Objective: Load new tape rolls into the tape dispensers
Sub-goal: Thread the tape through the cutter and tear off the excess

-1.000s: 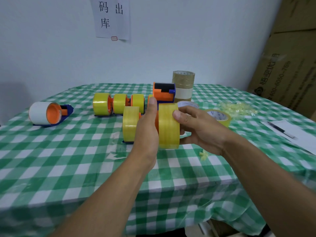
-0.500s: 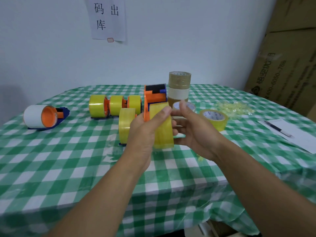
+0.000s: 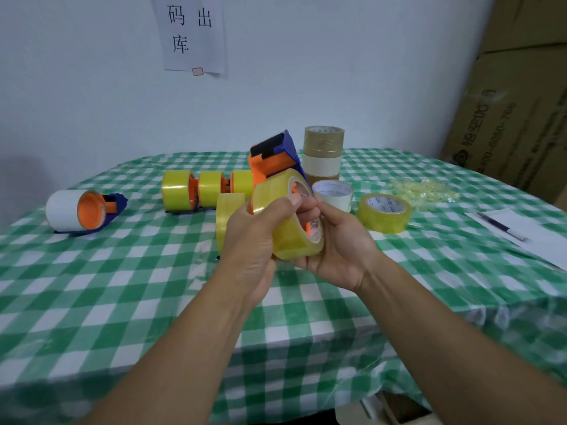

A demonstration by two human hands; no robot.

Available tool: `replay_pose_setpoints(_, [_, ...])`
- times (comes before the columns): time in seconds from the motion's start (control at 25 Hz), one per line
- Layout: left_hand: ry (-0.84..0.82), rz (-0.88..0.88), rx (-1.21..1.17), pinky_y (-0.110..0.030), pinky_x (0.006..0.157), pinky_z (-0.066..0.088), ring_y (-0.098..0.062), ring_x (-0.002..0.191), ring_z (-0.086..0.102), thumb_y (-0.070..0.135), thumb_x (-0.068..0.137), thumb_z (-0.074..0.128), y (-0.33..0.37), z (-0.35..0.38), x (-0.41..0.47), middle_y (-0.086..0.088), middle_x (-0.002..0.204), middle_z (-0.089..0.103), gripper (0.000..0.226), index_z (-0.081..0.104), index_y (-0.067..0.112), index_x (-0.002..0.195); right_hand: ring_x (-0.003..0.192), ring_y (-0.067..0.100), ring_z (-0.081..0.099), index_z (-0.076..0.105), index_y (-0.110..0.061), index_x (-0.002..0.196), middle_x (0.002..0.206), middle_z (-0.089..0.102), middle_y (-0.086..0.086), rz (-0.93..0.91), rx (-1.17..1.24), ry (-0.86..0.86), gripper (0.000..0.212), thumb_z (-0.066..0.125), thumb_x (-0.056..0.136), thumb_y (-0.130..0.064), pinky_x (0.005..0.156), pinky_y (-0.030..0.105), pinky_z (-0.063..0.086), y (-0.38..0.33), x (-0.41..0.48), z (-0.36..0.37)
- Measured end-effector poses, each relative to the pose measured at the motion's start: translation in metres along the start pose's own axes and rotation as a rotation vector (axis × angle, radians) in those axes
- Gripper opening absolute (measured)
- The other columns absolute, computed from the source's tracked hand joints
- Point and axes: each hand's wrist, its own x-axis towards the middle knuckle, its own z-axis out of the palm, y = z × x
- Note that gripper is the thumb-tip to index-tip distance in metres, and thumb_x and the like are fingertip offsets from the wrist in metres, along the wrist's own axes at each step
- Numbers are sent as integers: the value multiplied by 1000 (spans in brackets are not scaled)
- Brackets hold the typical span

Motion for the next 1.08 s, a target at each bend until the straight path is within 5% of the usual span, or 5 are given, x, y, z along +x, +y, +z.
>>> replay_pose_setpoints(0.32, [-61,28,28,-40,82,61,-28,91,75,7,77,71,-1,10,-5,-21,98,76,12,80,8,86,93,26,69,76,-12,112,111,70,11,-62,99,22,35,50,101,-32,78,40,59,4,3,0])
replay_pose_setpoints(0.48, [-46,19,90,-40,76,61,-24,79,73,2,85,69,1,7,-6,-15,88,77,11,73,8,93,100,28,71,69,-14,127,114,71,11,-29,-120,63,39,50,101,-36,85,46,60,5,2,0])
replay_pose_setpoints(0.6, [-100,50,194,-36,67,58,-22,70,69,13,82,74,0,0,-5,-12,82,73,9,73,13,90,99,29,69,65,-8,128,82,70,2,3,-378,116,56,49,100,-54,92,55,57,-4,-6,3])
replay_pose_setpoints(0.76, [-125,27,270,-38,74,57,-25,70,68,51,84,57,-3,-3,-6,-13,81,72,51,71,3,96,74,23,68,60,-4,88,64,59,4,73,-630,104,78,47,84,-81,86,61,57,-30,-27,11])
replay_pose_setpoints(1.08, [-56,-27,225,-39,68,58,-26,62,68,47,105,31,-6,2,-6,-14,70,71,64,81,21,74,65,20,53,57,5,111,61,47,1,-37,-722,31,69,66,84,-58,81,54,60,-28,-27,15])
